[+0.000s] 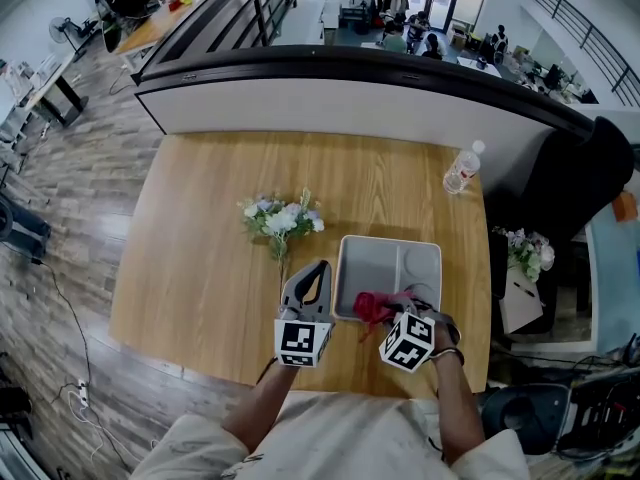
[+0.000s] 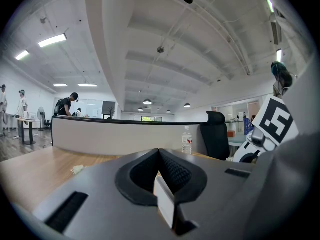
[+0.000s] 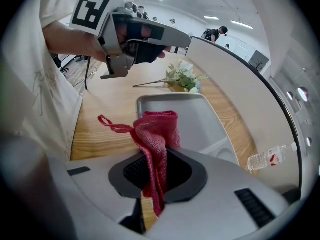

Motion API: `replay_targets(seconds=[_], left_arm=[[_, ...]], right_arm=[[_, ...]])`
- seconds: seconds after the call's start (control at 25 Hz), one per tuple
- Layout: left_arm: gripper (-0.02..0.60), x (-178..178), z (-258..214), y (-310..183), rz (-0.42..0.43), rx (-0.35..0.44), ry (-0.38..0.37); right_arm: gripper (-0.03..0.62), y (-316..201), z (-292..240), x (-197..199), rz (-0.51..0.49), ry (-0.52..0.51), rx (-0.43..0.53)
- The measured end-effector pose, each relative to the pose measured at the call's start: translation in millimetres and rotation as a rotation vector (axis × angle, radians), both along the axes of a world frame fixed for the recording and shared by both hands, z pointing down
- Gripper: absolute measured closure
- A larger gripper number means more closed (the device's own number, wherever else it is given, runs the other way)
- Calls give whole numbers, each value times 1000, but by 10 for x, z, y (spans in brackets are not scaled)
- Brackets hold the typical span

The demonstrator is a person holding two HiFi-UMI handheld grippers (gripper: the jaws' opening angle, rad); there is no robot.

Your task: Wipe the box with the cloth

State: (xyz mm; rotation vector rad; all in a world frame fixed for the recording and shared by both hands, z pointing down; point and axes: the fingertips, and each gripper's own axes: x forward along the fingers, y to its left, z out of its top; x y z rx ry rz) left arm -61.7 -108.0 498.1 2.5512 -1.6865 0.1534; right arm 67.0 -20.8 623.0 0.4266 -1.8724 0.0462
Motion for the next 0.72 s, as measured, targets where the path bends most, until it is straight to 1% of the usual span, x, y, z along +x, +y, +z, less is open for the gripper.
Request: replay_targets(seconds=[0.24,0.52,0.72], left_arm=[[568,13,30,10,6,-6,-1],[568,11,42,-2,12,-19,-8],[568,-1,6,-26,10,-3,-5]], right_arm=[[526,140,-14,-7,20,-23,-63],[528,200,-32,-12,14,-4,-94],[528,268,-55,-8,4,6,-137]])
